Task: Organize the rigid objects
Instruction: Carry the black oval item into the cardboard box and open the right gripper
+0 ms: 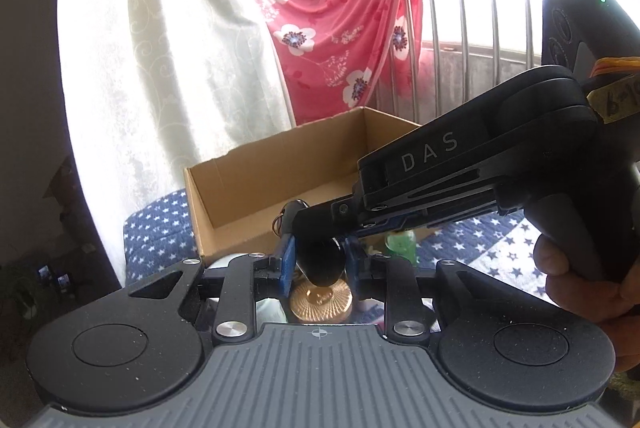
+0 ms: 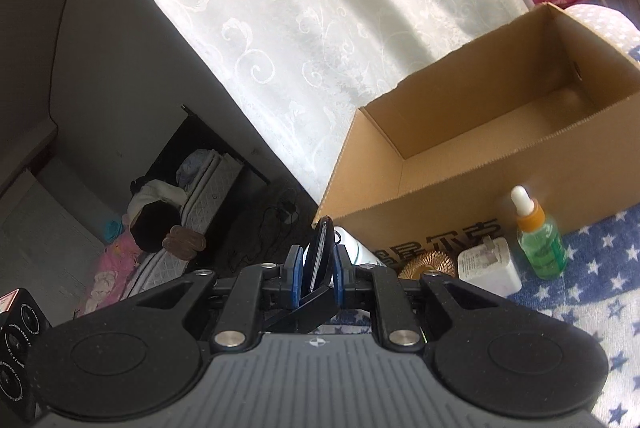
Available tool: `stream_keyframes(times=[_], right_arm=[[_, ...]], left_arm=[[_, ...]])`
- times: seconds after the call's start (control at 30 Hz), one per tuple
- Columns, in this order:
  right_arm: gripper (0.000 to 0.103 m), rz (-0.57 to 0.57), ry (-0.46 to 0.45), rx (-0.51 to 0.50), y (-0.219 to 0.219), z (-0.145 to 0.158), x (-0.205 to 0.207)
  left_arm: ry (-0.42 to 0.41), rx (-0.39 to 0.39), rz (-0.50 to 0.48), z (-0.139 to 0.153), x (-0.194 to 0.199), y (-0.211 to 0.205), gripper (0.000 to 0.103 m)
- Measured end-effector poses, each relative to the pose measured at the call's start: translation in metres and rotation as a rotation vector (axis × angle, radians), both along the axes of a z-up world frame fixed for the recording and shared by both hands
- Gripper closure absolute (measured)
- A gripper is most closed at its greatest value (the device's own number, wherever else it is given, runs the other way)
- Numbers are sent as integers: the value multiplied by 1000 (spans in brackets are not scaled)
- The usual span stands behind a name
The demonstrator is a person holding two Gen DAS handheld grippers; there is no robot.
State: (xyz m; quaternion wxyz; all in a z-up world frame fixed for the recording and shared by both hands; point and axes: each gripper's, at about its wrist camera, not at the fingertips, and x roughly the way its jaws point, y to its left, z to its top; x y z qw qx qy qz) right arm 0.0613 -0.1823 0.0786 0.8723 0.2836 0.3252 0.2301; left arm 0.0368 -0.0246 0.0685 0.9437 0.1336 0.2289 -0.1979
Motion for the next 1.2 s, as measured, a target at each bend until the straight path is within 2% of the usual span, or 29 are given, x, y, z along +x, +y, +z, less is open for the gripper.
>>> stream_keyframes(times=[0.1,0.2,0.33,0.43,0.5,0.6,0.77,0.9,1.03,1.2], right_arm=[[86,30,10,-28,-4,17,39],[86,64,92,-32,-9,19,93],[86,96,234,-56,-8,2,168],[86,105,341,-41,-6,-23,218],[86,116,389,-46,-1,-38,241],[87,106,418,-87,6,-56,264],[85,73,404,-88,6,-59,265],[85,87,367,-36,-9,-29,243],[85,92,285,-17,-32,8,196],[84,83,155,-6,-65,36,115]], left_arm=[[14,18,16,10,36,-1,78],[93,33,33,12,90,1,78],[254,46,77,-3,166,1,78],[339,65,143,-19,209,-4,78],[351,78,186,-24,223,-6,76],[326,77,218,-20,220,2,75],[296,43,229,-7,206,13,73],[259,-6,217,10,179,21,67],[211,-70,182,27,136,32,59],[173,-103,123,29,75,34,56]])
